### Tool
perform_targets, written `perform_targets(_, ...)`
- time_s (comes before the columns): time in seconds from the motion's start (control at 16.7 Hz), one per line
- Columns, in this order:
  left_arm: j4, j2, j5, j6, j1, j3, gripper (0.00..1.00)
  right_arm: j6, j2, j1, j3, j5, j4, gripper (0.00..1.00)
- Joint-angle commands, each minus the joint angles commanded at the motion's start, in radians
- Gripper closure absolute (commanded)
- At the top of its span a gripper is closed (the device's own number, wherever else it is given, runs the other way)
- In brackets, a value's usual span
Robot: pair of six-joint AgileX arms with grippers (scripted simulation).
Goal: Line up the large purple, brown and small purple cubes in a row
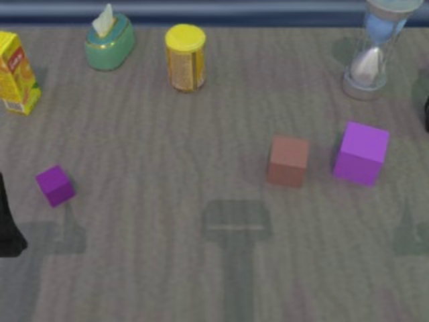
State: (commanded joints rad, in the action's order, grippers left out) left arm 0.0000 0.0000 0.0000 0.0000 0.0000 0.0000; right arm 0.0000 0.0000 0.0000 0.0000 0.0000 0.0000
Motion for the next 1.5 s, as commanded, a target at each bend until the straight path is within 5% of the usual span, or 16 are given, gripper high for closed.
perform_targets(0.48,-0.14,0.22,0.005,0.114,-0.015,0.2,0.0,0.0,0.0,0.0,0.0,0.0,0.0,0.0)
perform_targets(1.5,-0.97,1.773,-0.002,0.774,-0.075,1.307,0.0,0.0,0.0,0.0,0.0,0.0,0.0,0.0)
